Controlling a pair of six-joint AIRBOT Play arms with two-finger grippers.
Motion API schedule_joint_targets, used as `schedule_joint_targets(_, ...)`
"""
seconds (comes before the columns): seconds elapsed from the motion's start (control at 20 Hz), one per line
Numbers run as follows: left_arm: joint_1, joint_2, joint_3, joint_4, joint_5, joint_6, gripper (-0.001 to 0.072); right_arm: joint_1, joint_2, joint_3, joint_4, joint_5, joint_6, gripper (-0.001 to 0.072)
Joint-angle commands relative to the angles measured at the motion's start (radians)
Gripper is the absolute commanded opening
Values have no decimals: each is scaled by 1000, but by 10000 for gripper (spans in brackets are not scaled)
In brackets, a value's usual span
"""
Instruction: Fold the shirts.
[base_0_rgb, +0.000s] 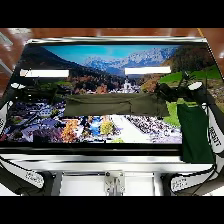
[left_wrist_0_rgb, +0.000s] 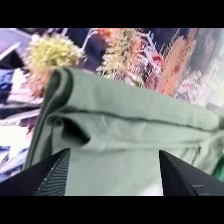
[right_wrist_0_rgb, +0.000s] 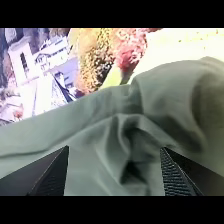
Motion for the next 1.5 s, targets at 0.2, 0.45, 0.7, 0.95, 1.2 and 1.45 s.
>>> schedule_joint_targets(0.2,92,15,45,0,-320,-45,438,-137,45,2,-299,310,83,676)
schedule_joint_targets(0.45,-5,53,45,0,-323,-36,438,-121,-65,2,-161,289,68,679)
schedule_joint_targets(0.7,-111,89,46,-2,-297,-37,439,-59,-164,2,5,216,34,676)
schedule_joint_targets(0.95,-218,97,46,-118,-173,-36,438,-44,-122,2,39,242,6,63)
schedule_joint_targets(1.2,-413,78,46,-158,-2,13,66,-43,117,2,32,327,-18,60)
schedule_joint_targets(1.45,-656,5,55,-159,132,16,39,-43,348,2,30,432,33,59)
